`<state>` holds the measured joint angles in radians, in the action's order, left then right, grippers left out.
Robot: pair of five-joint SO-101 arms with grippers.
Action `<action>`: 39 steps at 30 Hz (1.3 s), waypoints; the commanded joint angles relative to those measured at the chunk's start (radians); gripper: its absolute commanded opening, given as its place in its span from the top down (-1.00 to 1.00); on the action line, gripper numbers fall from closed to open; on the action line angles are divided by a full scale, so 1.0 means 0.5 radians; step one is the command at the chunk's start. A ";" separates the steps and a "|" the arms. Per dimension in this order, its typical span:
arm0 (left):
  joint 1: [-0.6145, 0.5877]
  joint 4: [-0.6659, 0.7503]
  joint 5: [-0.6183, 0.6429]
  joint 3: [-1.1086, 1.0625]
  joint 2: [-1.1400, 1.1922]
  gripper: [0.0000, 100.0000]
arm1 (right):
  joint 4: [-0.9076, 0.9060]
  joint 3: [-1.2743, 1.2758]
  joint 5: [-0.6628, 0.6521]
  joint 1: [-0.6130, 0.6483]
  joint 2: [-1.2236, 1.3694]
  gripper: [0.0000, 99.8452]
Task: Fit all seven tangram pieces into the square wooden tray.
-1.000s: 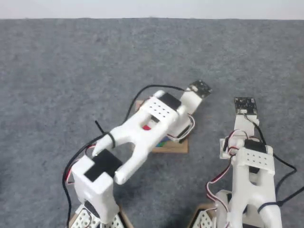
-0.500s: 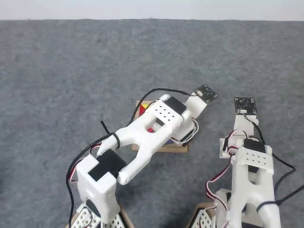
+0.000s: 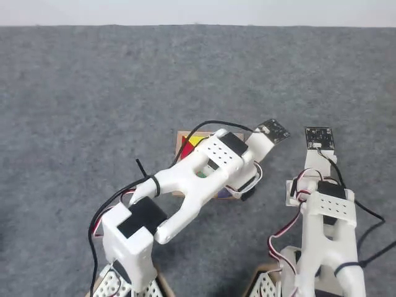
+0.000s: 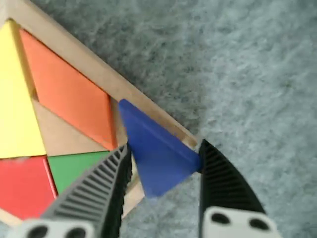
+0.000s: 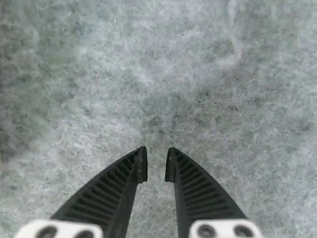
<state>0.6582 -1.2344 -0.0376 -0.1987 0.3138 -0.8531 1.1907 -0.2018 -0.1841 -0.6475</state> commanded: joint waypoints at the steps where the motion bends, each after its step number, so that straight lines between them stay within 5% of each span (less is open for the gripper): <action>1: -0.003 0.031 0.006 0.026 -0.015 0.57 | 0.029 -0.006 -0.015 -0.020 -0.063 0.83; 17: -0.181 0.031 -0.172 0.069 -0.015 0.57 | 0.026 -0.006 -0.015 -0.020 -0.063 0.83; 39: -0.104 0.028 -0.187 0.094 -0.227 0.57 | 0.026 -0.006 -0.018 -0.020 -0.054 0.83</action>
<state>0.6337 -1.2344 -0.1204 -0.1941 0.2923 -0.8531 1.1907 -0.2018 -0.1841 -0.6475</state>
